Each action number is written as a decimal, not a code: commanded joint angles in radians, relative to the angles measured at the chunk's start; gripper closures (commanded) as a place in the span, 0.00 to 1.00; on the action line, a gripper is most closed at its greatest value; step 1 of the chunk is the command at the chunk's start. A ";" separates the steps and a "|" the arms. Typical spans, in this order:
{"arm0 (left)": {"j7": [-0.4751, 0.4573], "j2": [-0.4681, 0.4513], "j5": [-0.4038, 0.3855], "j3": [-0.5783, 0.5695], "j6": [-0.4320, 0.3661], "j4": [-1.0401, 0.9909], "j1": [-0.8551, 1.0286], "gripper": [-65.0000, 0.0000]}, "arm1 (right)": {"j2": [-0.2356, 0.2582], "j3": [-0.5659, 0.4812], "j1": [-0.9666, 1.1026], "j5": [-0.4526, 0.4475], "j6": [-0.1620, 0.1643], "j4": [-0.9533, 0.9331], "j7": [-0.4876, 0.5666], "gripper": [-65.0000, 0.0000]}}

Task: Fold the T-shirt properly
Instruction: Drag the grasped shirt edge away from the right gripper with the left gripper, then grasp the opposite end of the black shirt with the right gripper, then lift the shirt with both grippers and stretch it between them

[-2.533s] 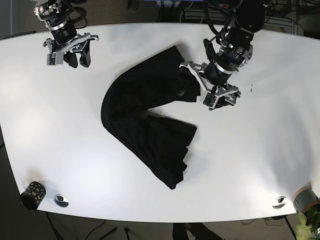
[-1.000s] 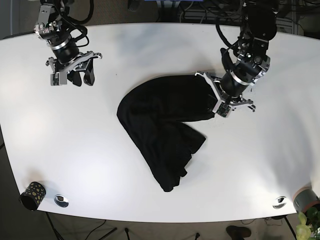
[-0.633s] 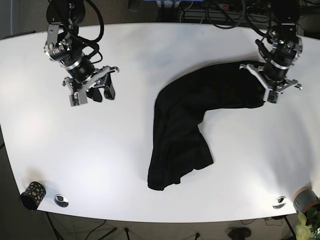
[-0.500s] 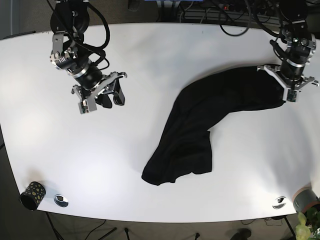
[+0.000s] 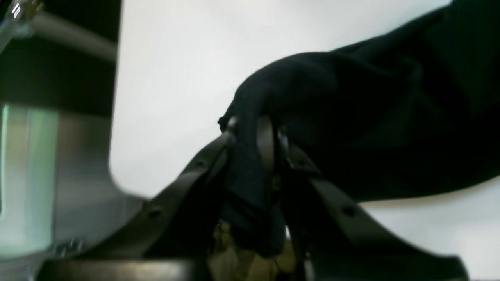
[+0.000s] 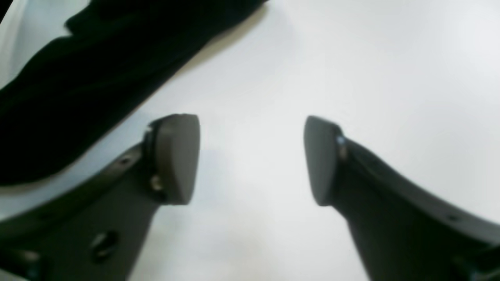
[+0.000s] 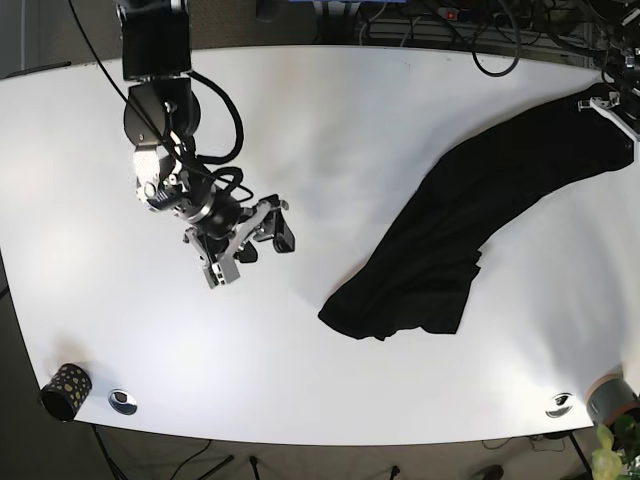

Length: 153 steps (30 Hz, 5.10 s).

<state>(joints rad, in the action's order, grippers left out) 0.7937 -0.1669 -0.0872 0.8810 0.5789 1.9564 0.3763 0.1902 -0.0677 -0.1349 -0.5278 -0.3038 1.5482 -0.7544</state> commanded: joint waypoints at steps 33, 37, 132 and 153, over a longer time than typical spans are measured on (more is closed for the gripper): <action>0.051 0.043 -0.006 0.088 0.003 0.008 0.089 1.00 | -0.177 -0.352 -0.553 -0.008 -0.010 -0.862 0.441 0.24; 0.051 0.046 -0.006 0.088 0.003 0.008 0.089 1.00 | -0.194 -0.352 -0.546 -0.008 -0.010 -0.889 0.444 0.24; 0.051 -0.081 0.205 -0.231 0.003 -0.119 -0.204 1.00 | 0.056 0.170 0.176 -0.199 -0.099 0.039 -0.112 0.17; 0.051 -0.081 0.205 -0.228 0.003 -0.119 -0.204 1.00 | 0.061 0.124 0.261 -0.074 -0.097 0.231 -0.017 1.00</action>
<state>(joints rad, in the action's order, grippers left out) 0.8635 -0.2310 0.1135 0.6472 0.5915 1.8202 0.1818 0.2302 0.0517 0.1223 -0.5785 -0.3935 1.7020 -0.7933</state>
